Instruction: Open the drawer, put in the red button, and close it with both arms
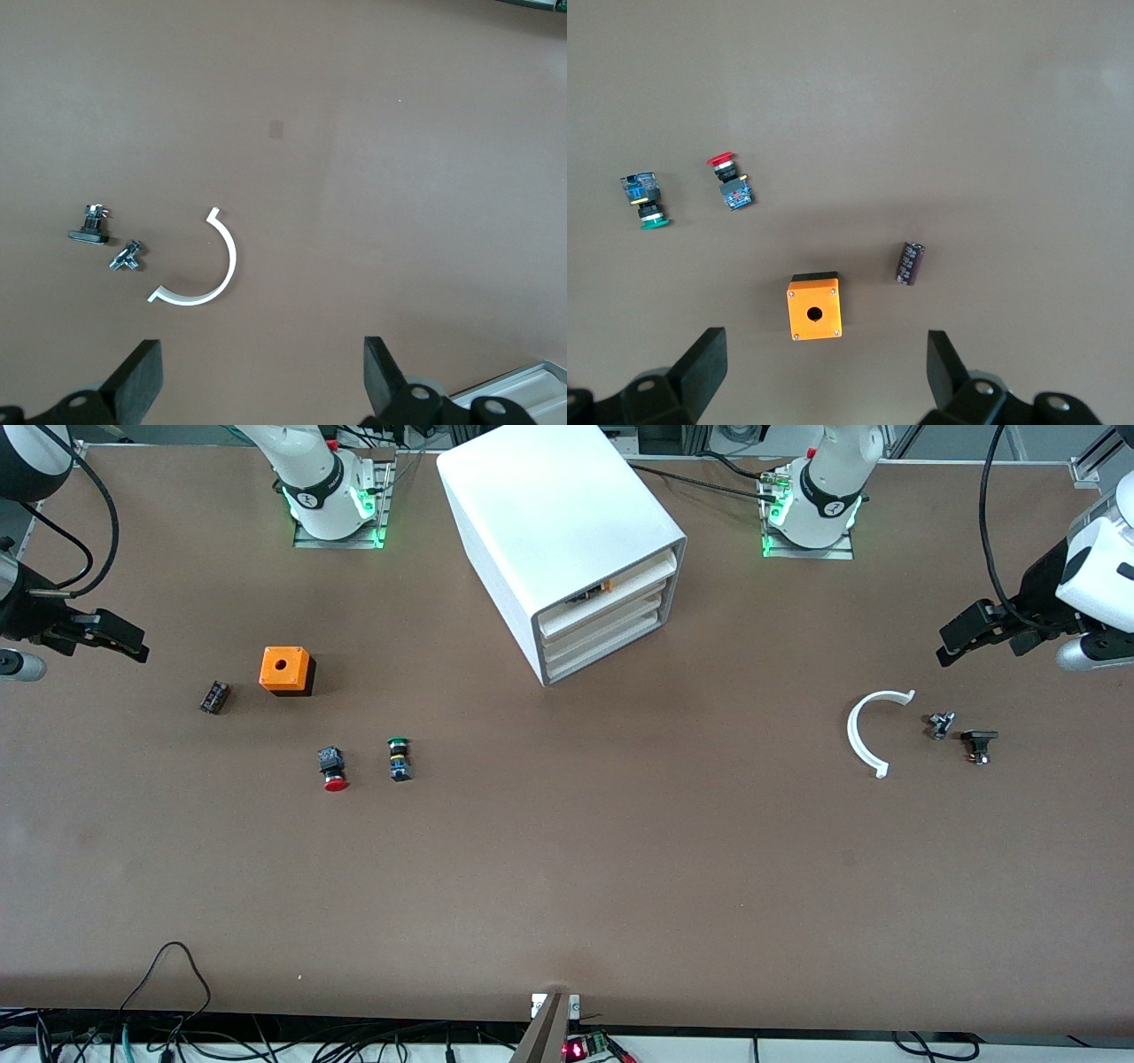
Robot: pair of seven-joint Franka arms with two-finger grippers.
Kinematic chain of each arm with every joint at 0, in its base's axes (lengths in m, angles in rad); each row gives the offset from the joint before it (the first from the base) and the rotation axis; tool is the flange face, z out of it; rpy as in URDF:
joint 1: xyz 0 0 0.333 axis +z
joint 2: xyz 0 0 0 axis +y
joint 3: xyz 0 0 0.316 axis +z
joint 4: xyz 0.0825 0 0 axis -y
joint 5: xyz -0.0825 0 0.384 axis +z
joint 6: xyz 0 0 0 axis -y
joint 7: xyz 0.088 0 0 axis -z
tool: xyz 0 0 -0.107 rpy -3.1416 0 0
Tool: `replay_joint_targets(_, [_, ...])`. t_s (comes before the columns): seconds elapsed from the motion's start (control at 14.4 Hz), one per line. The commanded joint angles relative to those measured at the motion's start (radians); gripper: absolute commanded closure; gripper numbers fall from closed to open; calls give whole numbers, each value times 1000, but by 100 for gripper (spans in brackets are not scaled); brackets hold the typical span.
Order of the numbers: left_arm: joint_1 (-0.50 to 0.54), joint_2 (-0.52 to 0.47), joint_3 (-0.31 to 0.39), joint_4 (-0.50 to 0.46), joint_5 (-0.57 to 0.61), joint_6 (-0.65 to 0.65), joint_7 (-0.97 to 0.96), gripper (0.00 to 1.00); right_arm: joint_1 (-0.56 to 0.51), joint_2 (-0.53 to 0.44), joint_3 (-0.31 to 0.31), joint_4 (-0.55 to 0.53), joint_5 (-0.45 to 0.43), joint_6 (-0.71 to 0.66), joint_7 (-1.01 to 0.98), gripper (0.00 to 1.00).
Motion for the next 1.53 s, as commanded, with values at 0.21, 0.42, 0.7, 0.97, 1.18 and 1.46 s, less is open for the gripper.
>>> replay_joint_targets(0.21, [11, -8, 3, 26, -5, -45, 39, 0, 1, -17, -4, -6, 8, -10, -5, 0])
replay_joint_targets(0.42, [10, -3, 1, 26, -14, -43, 42, 0, 1, -17, -4, -5, 8, -9, -5, 0])
replay_joint_targets(0.7, [8, 0, -8, 28, -16, -41, 41, 0, 1, -7, -5, -6, 17, -4, -12, 0])
replay_joint_targets(0.97, [-7, 44, -17, 25, -37, -43, 41, 0, 1, 37, -4, -6, 20, 30, -4, 0])
replay_joint_targets(1.18, [-17, 156, -89, -9, -39, -40, 47, 0, 10, 80, 4, -8, 61, 80, -2, 0])
replay_joint_targets(1.46, [-40, 260, -111, -12, -115, -34, 48, 0, 39, 137, 7, -8, 67, 162, -2, 0])
